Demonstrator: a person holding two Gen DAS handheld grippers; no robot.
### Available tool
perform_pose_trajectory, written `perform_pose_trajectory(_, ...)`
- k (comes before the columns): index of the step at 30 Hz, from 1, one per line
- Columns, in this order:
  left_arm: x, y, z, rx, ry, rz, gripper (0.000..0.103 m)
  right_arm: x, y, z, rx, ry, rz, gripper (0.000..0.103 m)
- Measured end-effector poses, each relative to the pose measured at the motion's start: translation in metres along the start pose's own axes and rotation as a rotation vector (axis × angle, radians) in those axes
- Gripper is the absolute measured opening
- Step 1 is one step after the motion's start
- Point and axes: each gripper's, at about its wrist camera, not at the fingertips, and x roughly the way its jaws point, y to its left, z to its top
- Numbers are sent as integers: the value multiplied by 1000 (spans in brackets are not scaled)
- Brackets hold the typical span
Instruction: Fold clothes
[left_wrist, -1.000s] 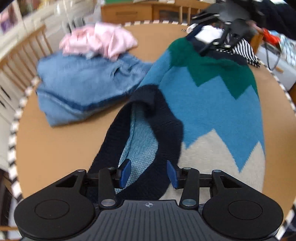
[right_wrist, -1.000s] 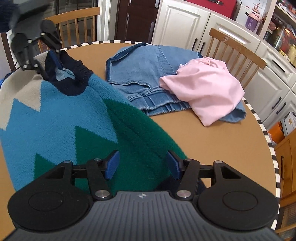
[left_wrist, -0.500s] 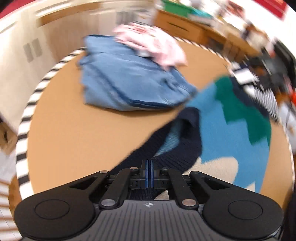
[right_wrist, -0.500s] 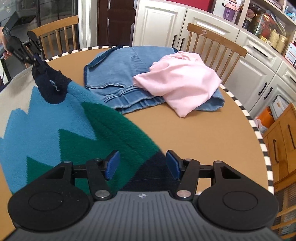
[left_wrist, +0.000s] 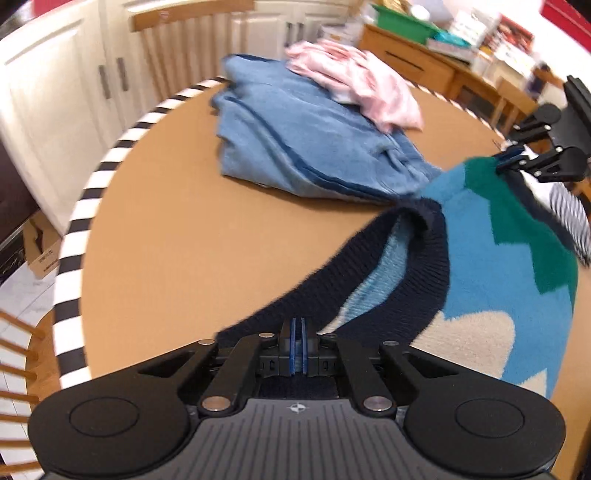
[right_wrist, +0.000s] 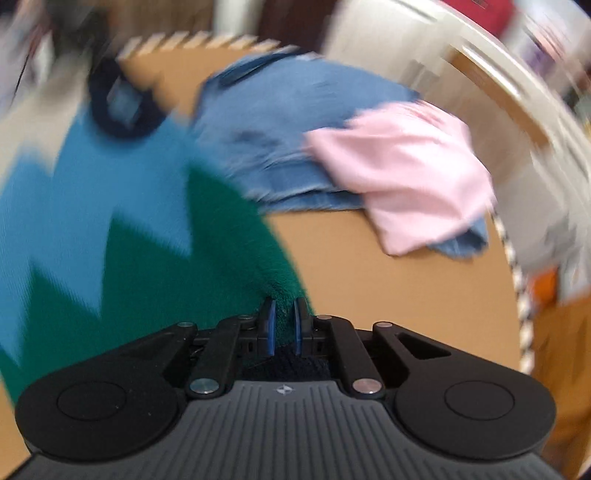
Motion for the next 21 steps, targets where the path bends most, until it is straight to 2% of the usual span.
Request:
perform_pose_trajectory(5, 8, 9, -10, -64, -9, 78, 3, 26, -31, -11, 281, 40, 71, 10)
perform_pose_trajectory(8, 4, 12, -15, -119, -43, 114, 6, 32, -50, -25, 506, 5, 101, 20)
perform_pose_trajectory(9, 2, 12, -17, -123, -51, 142, 8, 32, -53, -29, 541, 7, 79, 34)
perform_pose_trajectory(10, 0, 11, -18, -125, -57, 176, 9, 32, -54, -31, 556, 15, 42, 59)
perform_pose_trajectory(11, -7, 11, -19, -130, -70, 211, 12, 28, -52, -33, 540, 14, -10, 63)
perform_pose_trajectory(12, -18, 10, -21, -151, -100, 246, 22, 22, -48, -33, 511, 5, -51, 67)
perform_pose_trajectory(13, -31, 10, -25, -201, -137, 271, 31, 13, -43, -35, 499, -9, -66, 67)
perform_pose_trajectory(14, -47, 11, -30, -281, -171, 274, 47, 3, -37, -37, 508, -26, -75, 67)
perform_pose_trajectory(15, -62, 10, -37, -367, -195, 255, 52, -7, -31, -41, 525, -39, -79, 67)
perform_pose_trajectory(17, -86, 1, -55, -535, -199, 222, 55, -24, -17, -53, 566, -55, -77, 68)
perform_pose_trajectory(19, -102, -19, -77, -705, -175, 204, 60, -37, -2, -72, 616, -62, -65, 77)
perform_pose_trajectory(21, -110, -48, -107, -878, -168, 134, 70, -46, 13, -91, 664, -58, -62, 82)
